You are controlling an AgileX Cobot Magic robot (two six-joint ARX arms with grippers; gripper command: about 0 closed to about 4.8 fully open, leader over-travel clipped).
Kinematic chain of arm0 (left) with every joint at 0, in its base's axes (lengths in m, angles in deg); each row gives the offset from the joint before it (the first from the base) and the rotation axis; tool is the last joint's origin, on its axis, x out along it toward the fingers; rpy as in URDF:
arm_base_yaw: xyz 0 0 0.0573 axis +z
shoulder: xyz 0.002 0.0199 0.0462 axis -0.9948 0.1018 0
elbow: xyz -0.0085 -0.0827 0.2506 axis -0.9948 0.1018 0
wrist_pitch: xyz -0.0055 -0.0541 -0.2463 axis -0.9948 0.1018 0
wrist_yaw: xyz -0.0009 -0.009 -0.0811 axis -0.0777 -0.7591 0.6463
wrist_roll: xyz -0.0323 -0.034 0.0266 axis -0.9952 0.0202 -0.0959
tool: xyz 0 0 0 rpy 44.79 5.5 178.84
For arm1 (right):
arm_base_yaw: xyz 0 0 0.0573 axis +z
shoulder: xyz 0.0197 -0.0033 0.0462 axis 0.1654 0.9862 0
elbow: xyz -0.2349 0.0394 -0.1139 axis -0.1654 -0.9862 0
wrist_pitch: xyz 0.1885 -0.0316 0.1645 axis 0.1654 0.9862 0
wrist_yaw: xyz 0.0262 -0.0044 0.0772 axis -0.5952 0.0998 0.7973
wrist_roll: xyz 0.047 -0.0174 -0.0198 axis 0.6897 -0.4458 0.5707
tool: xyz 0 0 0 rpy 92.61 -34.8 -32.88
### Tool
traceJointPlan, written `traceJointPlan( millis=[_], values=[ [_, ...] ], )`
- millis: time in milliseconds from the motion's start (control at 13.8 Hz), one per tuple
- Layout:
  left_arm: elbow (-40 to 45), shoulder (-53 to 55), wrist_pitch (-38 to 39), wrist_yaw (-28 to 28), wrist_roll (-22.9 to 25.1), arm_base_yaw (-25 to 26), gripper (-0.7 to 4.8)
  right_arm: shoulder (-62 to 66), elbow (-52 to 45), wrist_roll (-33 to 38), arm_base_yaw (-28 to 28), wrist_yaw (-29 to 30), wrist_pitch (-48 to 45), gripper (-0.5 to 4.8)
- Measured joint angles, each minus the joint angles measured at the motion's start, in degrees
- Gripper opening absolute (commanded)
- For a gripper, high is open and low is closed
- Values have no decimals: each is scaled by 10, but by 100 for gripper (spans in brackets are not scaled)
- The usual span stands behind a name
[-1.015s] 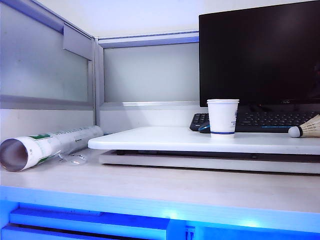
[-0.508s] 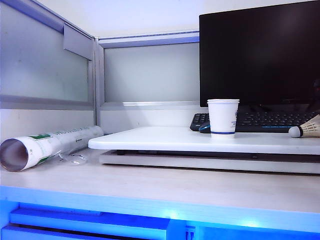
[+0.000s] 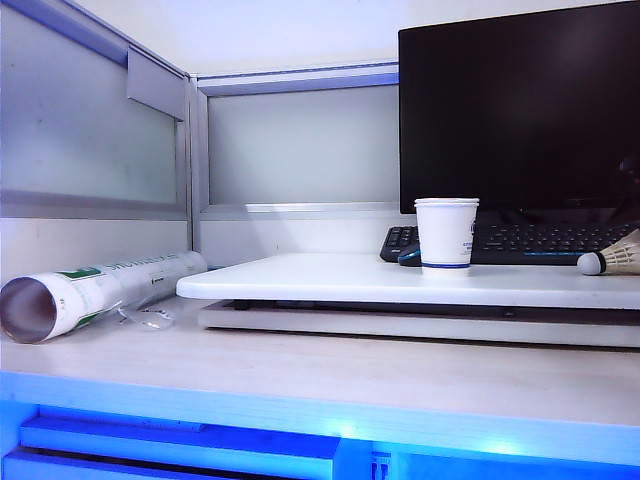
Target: Pick up the badminton from the table and put it into the white paper cup.
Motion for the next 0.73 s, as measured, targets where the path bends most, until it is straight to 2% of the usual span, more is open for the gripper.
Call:
traceJointPlan(
  millis=[508, 580, 653, 725],
  values=[
    [0, 0, 0, 0, 0, 0, -5, 3, 0, 40, 0, 21, 22, 301],
    [0, 0, 0, 0, 0, 0, -5, 3, 0, 44, 0, 27, 29, 269],
    [0, 0, 0, 0, 0, 0, -5, 3, 0, 46, 0, 29, 35, 171],
    [0, 0, 0, 0, 0, 0, -5, 3, 0, 48, 0, 29, 39, 106]
  ],
)
